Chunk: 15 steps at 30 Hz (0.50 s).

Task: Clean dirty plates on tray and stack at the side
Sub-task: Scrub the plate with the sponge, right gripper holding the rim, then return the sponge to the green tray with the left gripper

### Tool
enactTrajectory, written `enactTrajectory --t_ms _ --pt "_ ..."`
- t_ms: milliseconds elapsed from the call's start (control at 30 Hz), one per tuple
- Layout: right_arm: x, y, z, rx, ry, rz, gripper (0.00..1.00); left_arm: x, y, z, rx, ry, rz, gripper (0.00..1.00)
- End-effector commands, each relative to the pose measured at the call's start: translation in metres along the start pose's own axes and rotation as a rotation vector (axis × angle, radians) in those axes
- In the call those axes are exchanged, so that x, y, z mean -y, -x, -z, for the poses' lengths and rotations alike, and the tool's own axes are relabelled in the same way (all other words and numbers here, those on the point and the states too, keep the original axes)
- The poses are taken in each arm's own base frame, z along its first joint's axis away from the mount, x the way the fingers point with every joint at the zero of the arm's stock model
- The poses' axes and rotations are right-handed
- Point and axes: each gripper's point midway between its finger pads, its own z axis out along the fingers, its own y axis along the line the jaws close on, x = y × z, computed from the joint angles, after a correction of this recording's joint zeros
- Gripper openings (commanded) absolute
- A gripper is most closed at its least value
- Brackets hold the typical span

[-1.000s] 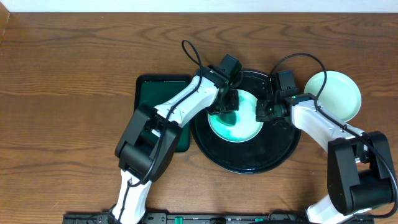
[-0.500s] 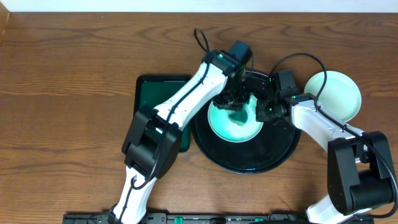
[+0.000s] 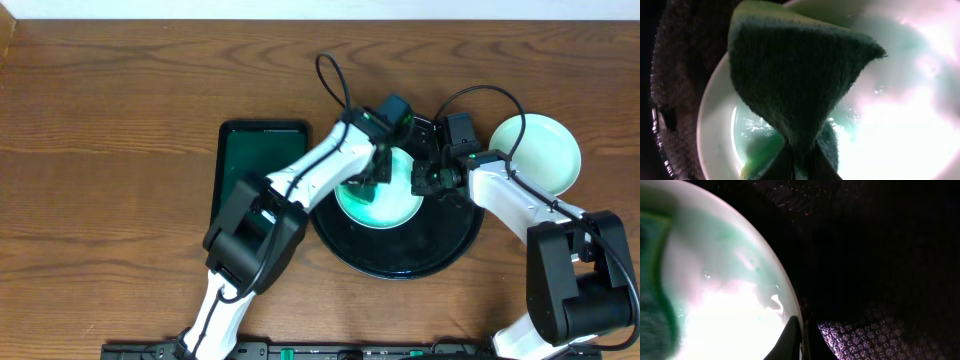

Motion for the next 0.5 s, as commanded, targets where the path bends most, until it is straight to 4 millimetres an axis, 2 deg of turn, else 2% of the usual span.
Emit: enactTrajectory --t_ms 0,67,167,200,300,400,467 --pt "-0.006 0.002 0.002 0.004 0.018 0.008 0.01 0.002 -0.026 -0.017 -0.045 0.015 -0.014 0.07" --pt "-0.006 0.003 0.002 0.006 0.019 0.008 0.01 0.008 -0.034 -0.017 -0.08 -0.019 -0.038 0.08" --pt "-0.006 0.004 0.002 0.011 0.02 0.009 0.01 0.03 -0.041 -0.006 -0.141 -0.154 -0.078 0.07" --pt "-0.006 0.004 0.002 0.011 0.02 0.009 0.01 0.041 -0.041 0.004 -0.159 -0.226 -0.092 0.07" --pt "-0.006 0.004 0.002 0.01 0.02 0.009 0.01 0.053 -0.033 0.032 -0.149 -0.336 -0.096 0.07" --pt "-0.006 0.003 0.002 0.006 0.019 0.008 0.01 0.049 -0.017 0.066 -0.083 -0.384 -0.084 0.07" --pt "-0.006 0.003 0.002 0.006 0.019 0.008 0.01 0.038 -0.006 0.094 -0.023 -0.404 -0.075 0.07"
